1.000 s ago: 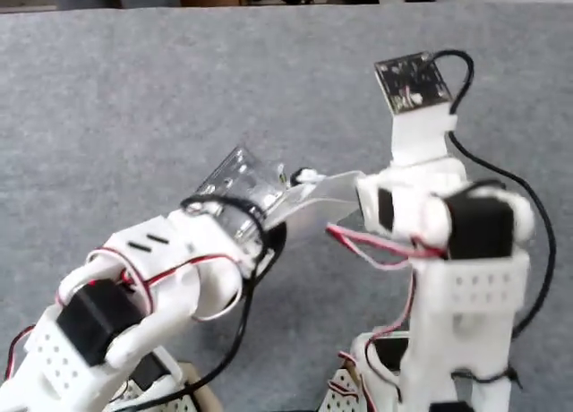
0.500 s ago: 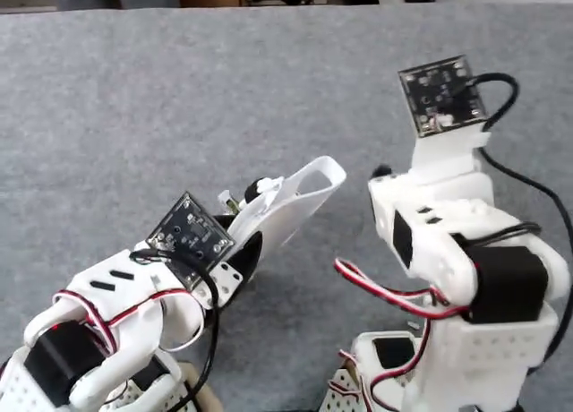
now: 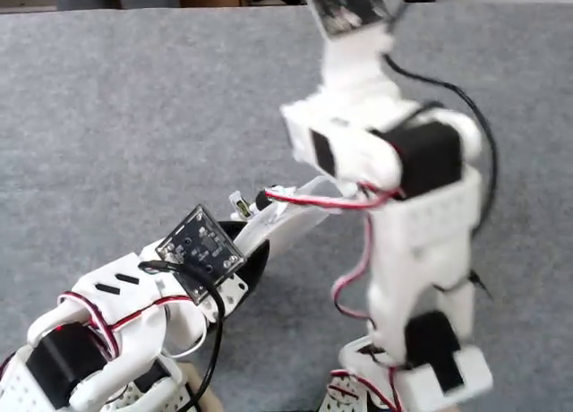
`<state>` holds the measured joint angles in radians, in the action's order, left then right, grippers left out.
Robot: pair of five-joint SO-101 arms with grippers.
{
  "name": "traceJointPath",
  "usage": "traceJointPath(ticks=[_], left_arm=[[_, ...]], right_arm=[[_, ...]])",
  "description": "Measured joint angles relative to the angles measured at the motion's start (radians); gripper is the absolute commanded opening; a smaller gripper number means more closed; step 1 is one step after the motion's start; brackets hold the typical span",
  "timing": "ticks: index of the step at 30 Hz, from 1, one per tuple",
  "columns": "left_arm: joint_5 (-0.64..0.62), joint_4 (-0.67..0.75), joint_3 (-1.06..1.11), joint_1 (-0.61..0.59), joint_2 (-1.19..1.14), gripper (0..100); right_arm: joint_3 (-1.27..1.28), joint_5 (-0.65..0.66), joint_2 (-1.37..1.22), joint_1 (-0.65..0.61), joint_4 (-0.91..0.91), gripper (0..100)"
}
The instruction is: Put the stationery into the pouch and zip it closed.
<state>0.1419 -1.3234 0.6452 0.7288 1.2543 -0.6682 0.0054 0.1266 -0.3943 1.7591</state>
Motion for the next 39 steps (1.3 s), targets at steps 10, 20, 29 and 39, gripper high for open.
traceJointPath(ticks=[10,20,29,39], left_arm=[[0.0,0.003,0.018,0.029,0.0,3],[0.002,0.005,0.041,0.068,0.003,3],[0.002,0.018,0.068,0.078,0.005,3],[0.002,0.02,0.069,0.086,0.005,3]], right_arm=[[0.084,0.0,-0.095,-0.126,0.002,25.4],[0.267,0.0,-0.06,-0.135,0.002,25.3],[0.563,-0.002,0.189,-0.135,0.0,25.1],[0.626,0.0,0.345,-0.135,-0.002,25.1]])
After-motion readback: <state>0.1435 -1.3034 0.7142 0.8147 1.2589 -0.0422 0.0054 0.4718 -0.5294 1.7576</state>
